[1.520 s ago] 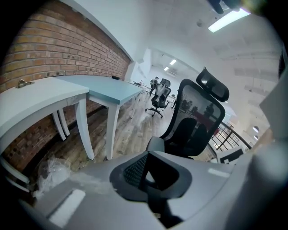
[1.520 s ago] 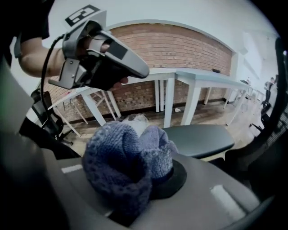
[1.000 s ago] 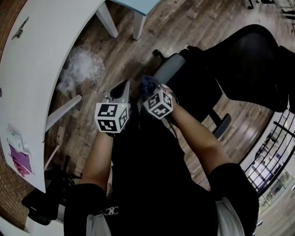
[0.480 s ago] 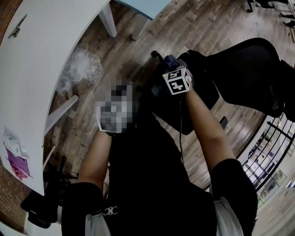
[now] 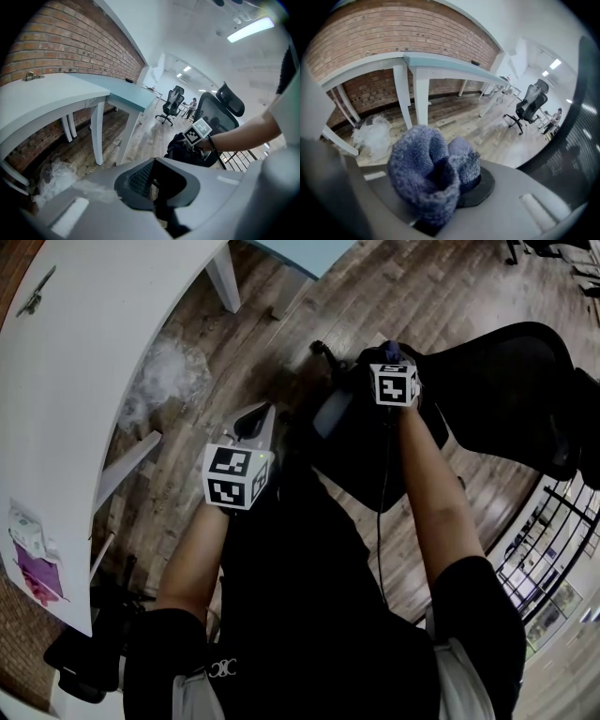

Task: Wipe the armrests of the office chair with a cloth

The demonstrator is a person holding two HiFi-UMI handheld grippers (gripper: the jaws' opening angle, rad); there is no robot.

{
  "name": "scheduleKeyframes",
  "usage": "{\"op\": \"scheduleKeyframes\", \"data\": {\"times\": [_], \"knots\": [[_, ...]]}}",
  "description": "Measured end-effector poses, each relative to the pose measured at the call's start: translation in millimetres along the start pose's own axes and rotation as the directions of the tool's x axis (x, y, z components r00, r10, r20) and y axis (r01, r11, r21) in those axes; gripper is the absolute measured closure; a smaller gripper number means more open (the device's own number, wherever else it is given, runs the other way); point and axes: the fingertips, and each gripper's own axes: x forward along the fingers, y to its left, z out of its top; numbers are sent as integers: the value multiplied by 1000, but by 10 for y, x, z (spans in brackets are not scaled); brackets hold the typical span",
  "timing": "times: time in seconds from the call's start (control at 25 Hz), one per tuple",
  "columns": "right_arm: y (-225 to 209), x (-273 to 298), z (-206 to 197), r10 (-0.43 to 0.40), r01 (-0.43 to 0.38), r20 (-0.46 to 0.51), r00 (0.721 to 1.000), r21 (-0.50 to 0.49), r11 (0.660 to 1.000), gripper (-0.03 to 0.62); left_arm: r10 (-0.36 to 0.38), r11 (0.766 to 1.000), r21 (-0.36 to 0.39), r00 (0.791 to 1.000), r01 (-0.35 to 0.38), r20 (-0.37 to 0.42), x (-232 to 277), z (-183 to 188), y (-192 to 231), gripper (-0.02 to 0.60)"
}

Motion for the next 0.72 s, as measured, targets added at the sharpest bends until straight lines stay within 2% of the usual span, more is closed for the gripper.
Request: {"op": "scheduleKeyframes", "data": {"times": [0.12, 0.28, 0.44, 0.56, 0.72], "knots": [[20, -115, -89, 1, -3, 34, 999, 67, 998, 549, 2, 1000, 1, 1000, -2, -1, 0, 13, 11, 575], [412, -345, -179, 79, -83, 109, 991, 39, 996, 549, 1, 1000, 10, 1000, -1, -2, 4, -5, -36, 575], [826, -526, -339, 163, -174, 138, 977, 72, 982, 549, 2, 1000, 11, 1000, -2, -6, 33, -30, -97, 575], [1206, -741, -459, 260, -271, 152, 954, 54, 961, 549, -5, 1000, 19, 1000, 5, -12, 48, -52, -177, 575], [1753, -1066, -695, 417, -422, 127, 900, 9, 907, 549, -4, 1000, 30, 1000, 4, -19, 55, -83, -266, 575]]}}
